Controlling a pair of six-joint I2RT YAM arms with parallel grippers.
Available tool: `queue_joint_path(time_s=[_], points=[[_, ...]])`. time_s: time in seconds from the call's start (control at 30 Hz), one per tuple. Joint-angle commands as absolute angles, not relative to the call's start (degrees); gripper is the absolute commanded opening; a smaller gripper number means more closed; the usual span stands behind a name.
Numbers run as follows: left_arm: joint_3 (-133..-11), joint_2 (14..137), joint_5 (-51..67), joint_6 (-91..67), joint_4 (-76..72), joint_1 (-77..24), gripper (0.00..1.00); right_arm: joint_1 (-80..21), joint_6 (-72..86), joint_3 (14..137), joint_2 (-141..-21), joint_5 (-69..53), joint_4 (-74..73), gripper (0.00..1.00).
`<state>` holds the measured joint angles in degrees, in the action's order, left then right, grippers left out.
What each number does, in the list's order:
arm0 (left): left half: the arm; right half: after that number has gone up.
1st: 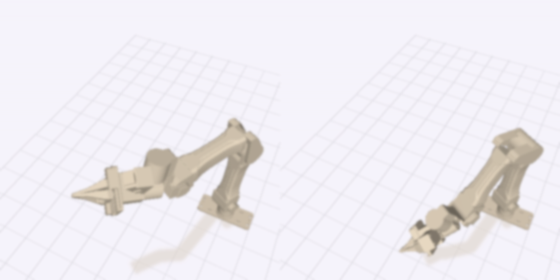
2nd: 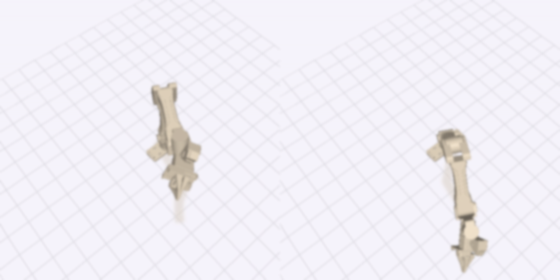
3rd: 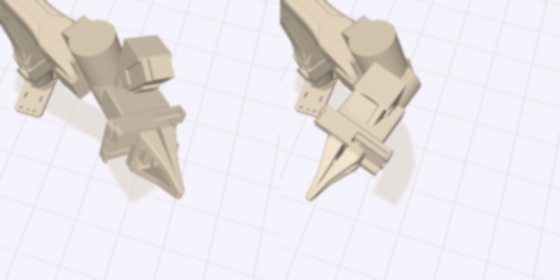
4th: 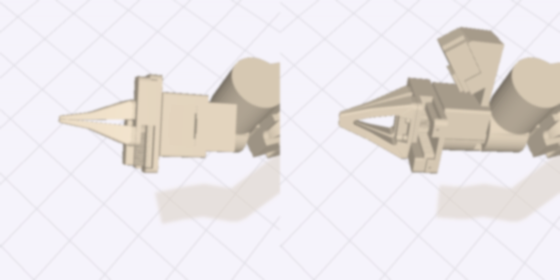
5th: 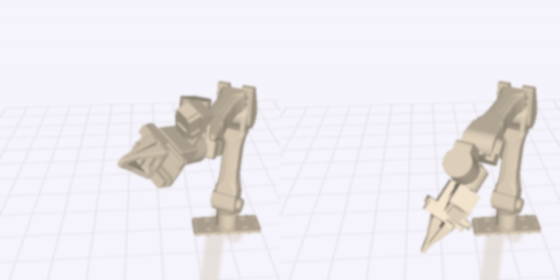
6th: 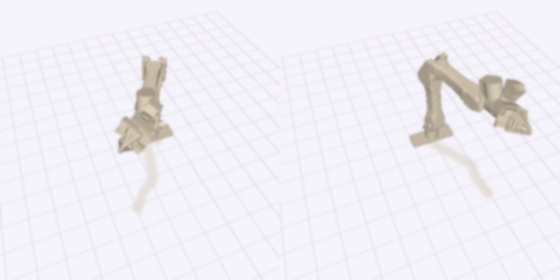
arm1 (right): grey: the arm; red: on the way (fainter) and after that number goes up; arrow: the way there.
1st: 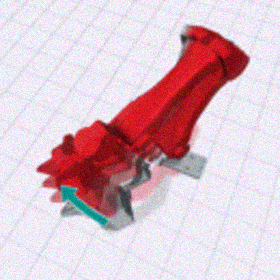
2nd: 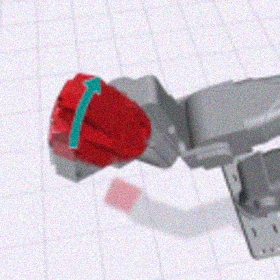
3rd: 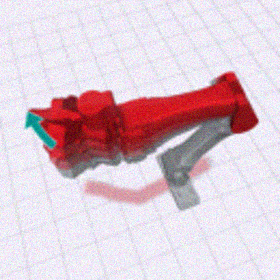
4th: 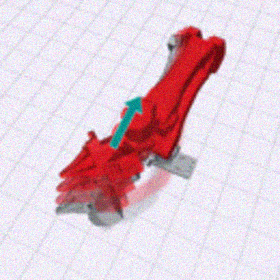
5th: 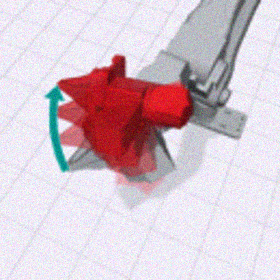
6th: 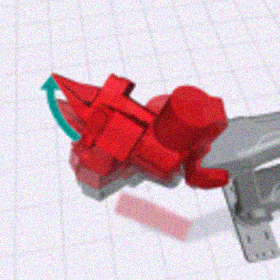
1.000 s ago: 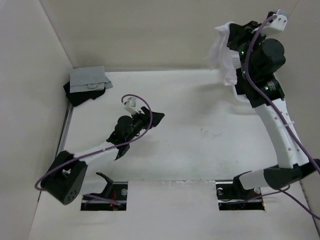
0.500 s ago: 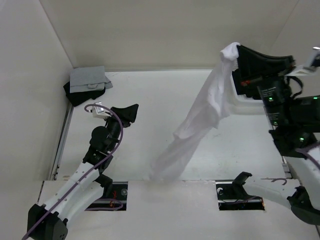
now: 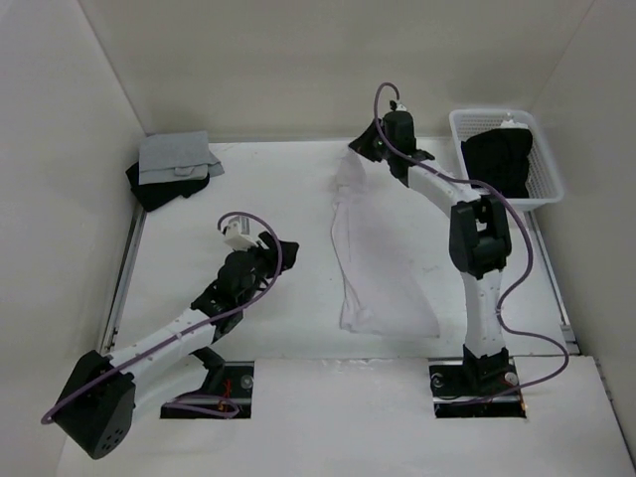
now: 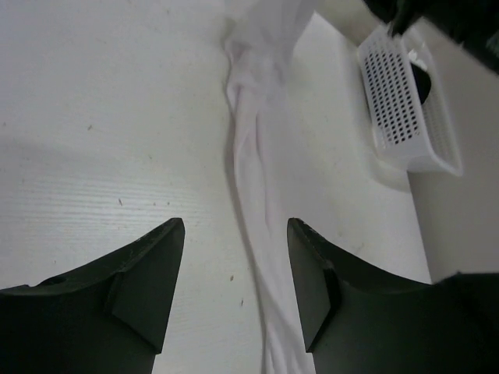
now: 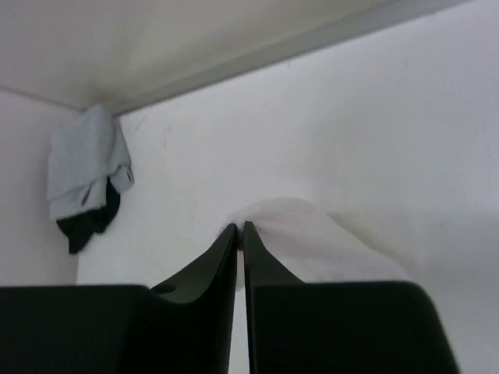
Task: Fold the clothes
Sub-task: Move the tank top to the center of the board
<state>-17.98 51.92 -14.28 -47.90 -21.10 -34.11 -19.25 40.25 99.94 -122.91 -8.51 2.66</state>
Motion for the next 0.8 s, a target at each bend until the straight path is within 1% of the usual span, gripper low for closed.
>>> queue_joint_path(time_s=[0.0,0.07,0.1,0.13,0.2,0.23,0.3,0.33,0.37,0.4,0.43,0.47,0.5,0.6,0.63,0.77], points=[[-19.95,55.70,-14.94,-44.83,-19.96,-37.47,0.54,-21.57,43.77,117.65,-124.79,-1.86,-3.05,0.19],[-20.83,58.35,-14.77,-44.65,-19.34,-39.94,0.54,-21.75,43.25,116.91,-123.24,-0.80,-3.61,0.38],[-21.87,61.32,-14.94,-44.39,-18.64,-43.16,0.54,-21.75,41.94,112.89,-120.00,0.17,-1.60,0.49],[-22.58,63.35,-15.12,-44.04,-18.11,-45.46,0.53,-21.75,40.27,108.59,-116.75,0.87,0.42,0.55],[-23.81,67.12,-15.38,-43.60,-17.23,-48.98,0.52,-21.40,37.37,99.55,-110.17,1.49,2.80,0.59],[-24.34,70.19,-15.55,-44.20,-16.70,-51.43,0.48,-21.05,36.74,93.49,-105.95,2.19,3.77,0.54],[-24.52,73.46,-15.30,-44.91,-17.31,-53.82,0.40,-20.26,36.91,83.72,-99.78,3.42,5.53,0.36],[-24.61,74.52,-15.12,-45.00,-17.49,-55.05,0.37,-20.17,37.44,77.67,-96.36,3.95,6.76,0.25],[-25.04,75.40,-15.47,-44.39,-17.58,-56.63,0.35,-20.26,38.31,69.95,-92.15,5.09,8.51,0.10],[-25.57,75.50,-15.73,-43.86,-17.67,-58.30,0.35,-20.26,38.84,64.74,-89.50,6.23,9.66,0.06],[-26.10,75.32,-16.43,-43.07,-17.67,-59.53,0.35,-20.43,39.02,63.12,-88.69,6.76,9.93,0.05],[-27.84,74.71,-19.57,-40.46,-17.23,-62.85,0.37,-21.91,40.15,52.66,-83.11,10.86,12.98,0.06],[-29.08,74.53,-21.69,-38.60,-16.70,-64.80,0.38,-22.10,41.04,48.47,-80.45,12.64,14.14,0.08],[-34.88,76.81,-28.12,-32.27,-13.89,-70.78,0.42,-22.10,43.85,40.10,-74.11,14.59,15.55,0.12],[-36.55,78.47,-29.00,-30.95,-13.02,-71.66,0.42,-22.10,45.34,36.42,-71.22,15.11,15.90,0.15],[-43.31,87.16,-32.16,-28.04,-10.46,-74.31,0.42,-20.79,49.82,24.73,-60.41,16.43,15.38,0.34]])
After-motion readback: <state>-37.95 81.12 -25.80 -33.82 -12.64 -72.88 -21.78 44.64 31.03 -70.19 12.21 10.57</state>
